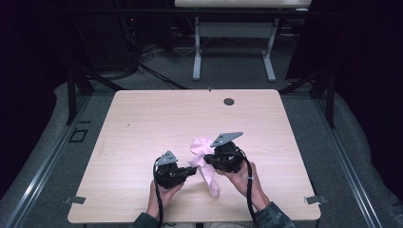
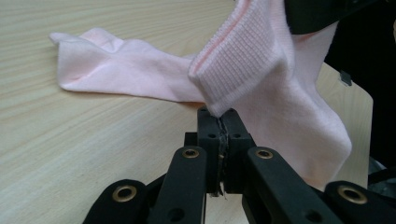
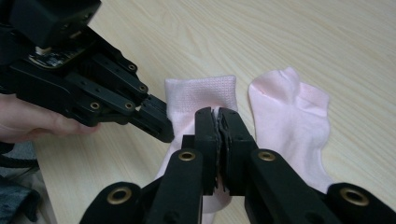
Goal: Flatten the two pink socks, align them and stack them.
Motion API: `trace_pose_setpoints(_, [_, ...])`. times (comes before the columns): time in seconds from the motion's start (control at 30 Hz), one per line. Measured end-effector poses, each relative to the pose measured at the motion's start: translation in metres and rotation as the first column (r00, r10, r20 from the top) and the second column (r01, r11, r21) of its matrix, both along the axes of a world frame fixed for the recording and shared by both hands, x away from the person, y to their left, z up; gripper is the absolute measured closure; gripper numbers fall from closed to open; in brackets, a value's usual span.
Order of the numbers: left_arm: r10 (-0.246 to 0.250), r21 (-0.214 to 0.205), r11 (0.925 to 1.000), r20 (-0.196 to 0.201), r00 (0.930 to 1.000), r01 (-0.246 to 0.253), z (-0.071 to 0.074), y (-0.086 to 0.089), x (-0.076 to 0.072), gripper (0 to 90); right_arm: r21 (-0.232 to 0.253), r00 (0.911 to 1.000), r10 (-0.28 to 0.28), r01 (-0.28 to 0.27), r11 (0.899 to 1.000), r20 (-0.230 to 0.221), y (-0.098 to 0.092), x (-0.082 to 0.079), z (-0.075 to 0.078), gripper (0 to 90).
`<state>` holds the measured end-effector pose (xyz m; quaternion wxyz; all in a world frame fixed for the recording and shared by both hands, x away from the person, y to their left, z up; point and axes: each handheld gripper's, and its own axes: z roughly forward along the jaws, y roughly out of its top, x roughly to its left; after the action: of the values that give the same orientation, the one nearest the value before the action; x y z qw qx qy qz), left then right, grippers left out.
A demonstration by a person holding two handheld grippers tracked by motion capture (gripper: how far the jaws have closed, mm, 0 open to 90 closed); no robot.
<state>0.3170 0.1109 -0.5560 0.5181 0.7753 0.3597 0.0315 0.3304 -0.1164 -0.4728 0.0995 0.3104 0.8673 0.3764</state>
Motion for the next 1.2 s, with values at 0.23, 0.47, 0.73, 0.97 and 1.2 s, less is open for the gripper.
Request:
trace_pose_setpoints(0.23, [0.034,0.103,0.9940,0.045,0.9984,-0.039,0.035,0.011,-0.012,89.8,0.034,0.9994,-0.011,0.010,0.999,0.034,0.003,-0.009,0.002,86.7])
trace_pose_setpoints(0.47, [0.038,0.282,0.9578,0.073,0.9966,-0.057,0.082,0.010,-0.026,89.7,0.117,0.9986,-0.043,0.039,0.992,0.032,0.005,-0.017,0.006,86.7])
trace_pose_setpoints(0.73, [-0.001,0.398,0.9173,-0.002,1.0000,0.001,0.059,-0.016,-0.009,89.4,0.091,0.9928,-0.119,0.120,0.989,-0.013,-0.008,-0.018,-0.013,86.7])
trace_pose_setpoints(0.97, [0.003,0.361,0.9324,-0.068,0.9976,0.022,0.026,-0.023,0.004,76.1,0.052,0.9842,-0.175,0.176,0.983,-0.022,-0.021,-0.017,-0.033,86.7])
trace_pose_setpoints(1.2, [0.051,0.341,0.9398,-0.098,0.9939,-0.014,0.019,-0.015,-0.003,45.1,0.046,0.9793,-0.202,0.202,0.978,-0.005,-0.024,-0.020,-0.037,86.7])
